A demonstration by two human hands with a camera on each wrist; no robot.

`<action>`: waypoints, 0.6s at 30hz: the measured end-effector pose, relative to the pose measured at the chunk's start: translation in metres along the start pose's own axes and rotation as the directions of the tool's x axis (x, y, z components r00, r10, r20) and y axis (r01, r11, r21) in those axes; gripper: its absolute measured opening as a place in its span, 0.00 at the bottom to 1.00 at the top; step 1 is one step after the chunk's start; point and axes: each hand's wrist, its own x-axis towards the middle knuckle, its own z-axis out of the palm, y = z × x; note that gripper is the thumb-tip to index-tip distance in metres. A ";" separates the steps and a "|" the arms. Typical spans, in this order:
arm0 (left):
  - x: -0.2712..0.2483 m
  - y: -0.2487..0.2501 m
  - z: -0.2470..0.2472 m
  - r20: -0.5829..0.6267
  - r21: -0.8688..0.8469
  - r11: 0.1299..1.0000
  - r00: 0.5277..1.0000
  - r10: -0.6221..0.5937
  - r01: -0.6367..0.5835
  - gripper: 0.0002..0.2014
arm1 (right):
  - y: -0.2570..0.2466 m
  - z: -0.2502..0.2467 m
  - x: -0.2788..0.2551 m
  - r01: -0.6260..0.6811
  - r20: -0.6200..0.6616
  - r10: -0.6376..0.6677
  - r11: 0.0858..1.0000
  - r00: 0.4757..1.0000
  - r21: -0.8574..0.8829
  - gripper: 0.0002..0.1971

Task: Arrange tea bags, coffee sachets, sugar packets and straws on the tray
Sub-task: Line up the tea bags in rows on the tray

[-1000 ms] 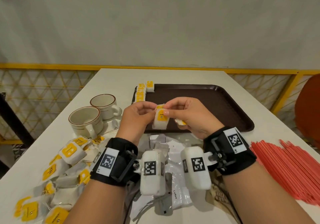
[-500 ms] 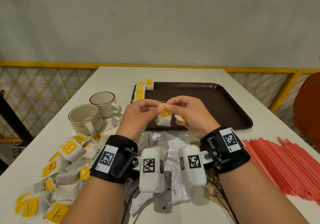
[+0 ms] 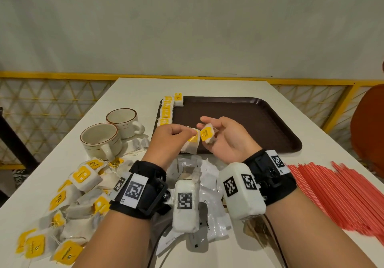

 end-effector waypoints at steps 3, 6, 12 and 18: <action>0.000 -0.002 -0.001 0.003 -0.007 1.000 1.000 0.017 -0.017 0.04 | 0.001 0.004 -0.002 0.022 0.052 -0.022 1.000 0.998 -0.003 0.10; 0.001 -0.003 -0.002 0.005 0.006 0.999 0.999 0.036 -0.036 0.01 | 0.004 0.009 -0.003 0.076 0.110 -0.069 0.995 0.992 -0.059 0.07; 0.004 -0.006 -0.006 -0.003 -0.018 0.998 0.999 0.053 -0.053 0.09 | 0.007 0.010 -0.003 0.221 0.175 -0.178 0.938 0.968 -0.269 0.08; 0.007 -0.007 -0.012 -0.078 -0.041 0.995 0.993 0.092 -0.096 0.16 | -0.008 0.006 -0.005 0.333 0.193 -0.273 0.719 0.942 -0.610 0.02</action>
